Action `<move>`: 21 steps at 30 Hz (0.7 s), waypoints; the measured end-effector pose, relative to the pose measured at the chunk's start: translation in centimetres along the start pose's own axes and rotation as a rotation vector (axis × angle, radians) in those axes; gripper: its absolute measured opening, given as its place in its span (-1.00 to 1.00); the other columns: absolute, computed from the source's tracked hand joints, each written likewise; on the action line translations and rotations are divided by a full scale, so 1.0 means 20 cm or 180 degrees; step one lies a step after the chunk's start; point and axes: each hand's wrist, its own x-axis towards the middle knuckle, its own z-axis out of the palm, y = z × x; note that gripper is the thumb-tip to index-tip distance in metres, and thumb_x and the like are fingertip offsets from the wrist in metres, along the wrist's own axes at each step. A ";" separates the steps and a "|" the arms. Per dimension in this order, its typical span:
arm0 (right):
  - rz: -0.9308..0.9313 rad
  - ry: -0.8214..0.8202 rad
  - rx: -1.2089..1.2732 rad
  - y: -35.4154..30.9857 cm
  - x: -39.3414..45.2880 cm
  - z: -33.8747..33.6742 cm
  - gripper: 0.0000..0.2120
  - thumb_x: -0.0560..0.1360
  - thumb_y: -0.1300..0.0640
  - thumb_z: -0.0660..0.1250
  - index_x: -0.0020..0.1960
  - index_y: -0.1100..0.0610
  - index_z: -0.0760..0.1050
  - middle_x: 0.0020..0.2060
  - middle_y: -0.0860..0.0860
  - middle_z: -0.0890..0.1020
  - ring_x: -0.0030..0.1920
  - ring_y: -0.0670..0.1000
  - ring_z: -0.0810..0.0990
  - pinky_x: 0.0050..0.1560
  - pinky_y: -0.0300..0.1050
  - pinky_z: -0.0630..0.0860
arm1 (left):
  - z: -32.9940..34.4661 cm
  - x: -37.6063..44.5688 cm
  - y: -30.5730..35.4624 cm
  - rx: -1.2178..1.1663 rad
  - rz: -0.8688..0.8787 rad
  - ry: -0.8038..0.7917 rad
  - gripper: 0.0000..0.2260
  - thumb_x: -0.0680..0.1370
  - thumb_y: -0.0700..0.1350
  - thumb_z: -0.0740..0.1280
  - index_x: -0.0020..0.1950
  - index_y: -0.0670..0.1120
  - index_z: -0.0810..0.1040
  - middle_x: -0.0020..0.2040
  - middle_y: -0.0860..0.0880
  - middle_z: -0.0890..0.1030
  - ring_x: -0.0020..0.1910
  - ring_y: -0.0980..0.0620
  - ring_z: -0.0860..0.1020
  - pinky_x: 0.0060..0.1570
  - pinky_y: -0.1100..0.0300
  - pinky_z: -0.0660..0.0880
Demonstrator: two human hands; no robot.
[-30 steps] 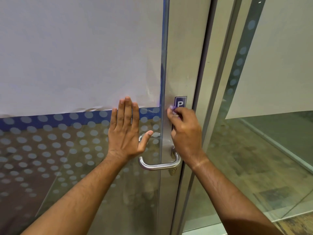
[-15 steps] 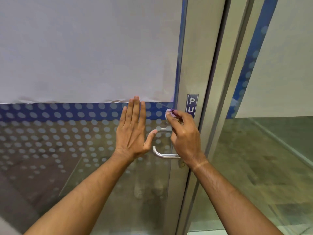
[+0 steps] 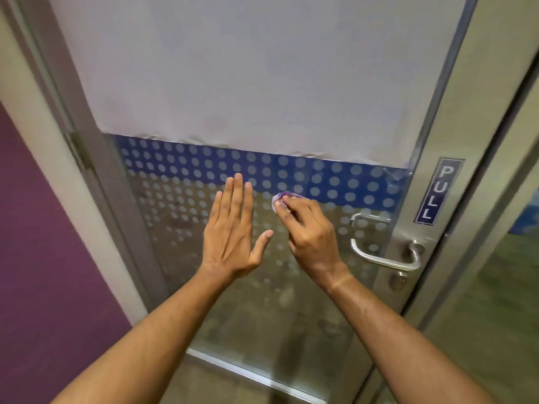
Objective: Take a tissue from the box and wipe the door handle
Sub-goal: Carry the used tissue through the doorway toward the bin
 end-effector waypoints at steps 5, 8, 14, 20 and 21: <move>-0.0170 -0.0049 0.0464 -0.34 0.07 0.26 -0.73 0.61 0.31 0.21 0.25 0.25 0.57 0.07 0.15 0.65 0.09 0.14 0.60 0.01 -0.02 0.59 | -0.11 -0.23 -0.36 0.0340 -0.0359 -0.0173 -0.19 0.58 0.27 0.06 0.62 -0.26 -0.05 0.63 -0.26 -0.09 0.63 -0.17 -0.10 0.60 -0.04 -0.14; -0.0218 -0.0084 0.0705 -0.59 0.11 0.42 -0.72 0.60 0.33 0.21 0.26 0.23 0.57 0.08 0.13 0.64 0.11 0.12 0.59 0.03 -0.07 0.58 | -0.18 -0.39 -0.59 0.0434 -0.0549 -0.0241 -0.19 0.57 0.27 0.06 0.61 -0.27 -0.03 0.63 -0.27 -0.07 0.63 -0.18 -0.10 0.60 -0.06 -0.13; -0.0212 -0.0272 0.1140 -1.09 0.16 0.75 -0.68 0.55 0.39 0.24 0.26 0.22 0.57 0.10 0.13 0.64 0.12 0.12 0.59 -0.02 -0.04 0.60 | -0.26 -0.70 -1.08 0.0642 -0.0843 -0.0434 -0.18 0.57 0.26 0.08 0.61 -0.28 -0.04 0.62 -0.28 -0.06 0.63 -0.19 -0.09 0.60 -0.07 -0.11; -0.0155 -0.0722 0.1377 -1.50 0.14 1.04 -0.69 0.57 0.34 0.23 0.28 0.22 0.55 0.13 0.14 0.62 0.12 0.16 0.59 -0.11 0.06 0.62 | -0.25 -1.01 -1.51 0.0712 -0.1079 -0.0769 -0.16 0.57 0.28 0.05 0.62 -0.25 -0.13 0.62 -0.28 -0.10 0.62 -0.19 -0.13 0.59 -0.09 -0.10; -0.0134 -0.0779 0.1439 -1.56 0.14 1.07 -0.68 0.56 0.34 0.23 0.28 0.22 0.54 0.14 0.15 0.62 0.12 0.17 0.59 -0.11 0.06 0.62 | -0.24 -1.06 -1.56 0.0722 -0.1123 -0.0827 -0.16 0.58 0.28 0.05 0.62 -0.25 -0.13 0.62 -0.28 -0.11 0.62 -0.20 -0.14 0.59 -0.10 -0.10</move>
